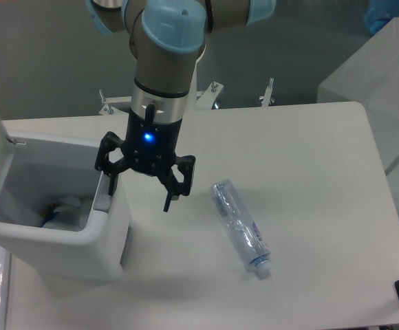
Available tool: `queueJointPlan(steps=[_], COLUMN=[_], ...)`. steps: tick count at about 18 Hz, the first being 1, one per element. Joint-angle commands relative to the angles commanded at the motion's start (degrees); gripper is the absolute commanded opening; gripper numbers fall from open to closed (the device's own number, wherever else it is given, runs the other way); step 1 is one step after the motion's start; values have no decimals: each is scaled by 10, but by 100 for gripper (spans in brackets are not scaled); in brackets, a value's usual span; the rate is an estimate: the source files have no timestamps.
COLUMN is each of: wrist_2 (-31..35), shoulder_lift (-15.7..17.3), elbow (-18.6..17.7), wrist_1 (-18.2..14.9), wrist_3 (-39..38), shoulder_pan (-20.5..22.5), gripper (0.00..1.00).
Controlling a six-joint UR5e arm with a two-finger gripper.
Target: Open the trash can
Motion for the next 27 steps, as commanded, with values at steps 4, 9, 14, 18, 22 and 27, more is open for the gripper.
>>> queueJointPlan(steps=[4,9,14,18,22,27], wrist_2=[0,5,58,100,124,132], shoulder_lift=[-2,-27,-76,-94,-106,-111], elbow=[-2,-8,-18,-27,-28,-35], wrist_1=[-2,0,0,-1,0,2], wrist_3=[65,198,368,496,569,571], shoulder_pan=[42,99,154,184,200,198], gripper=[100,100,100,100,100,100])
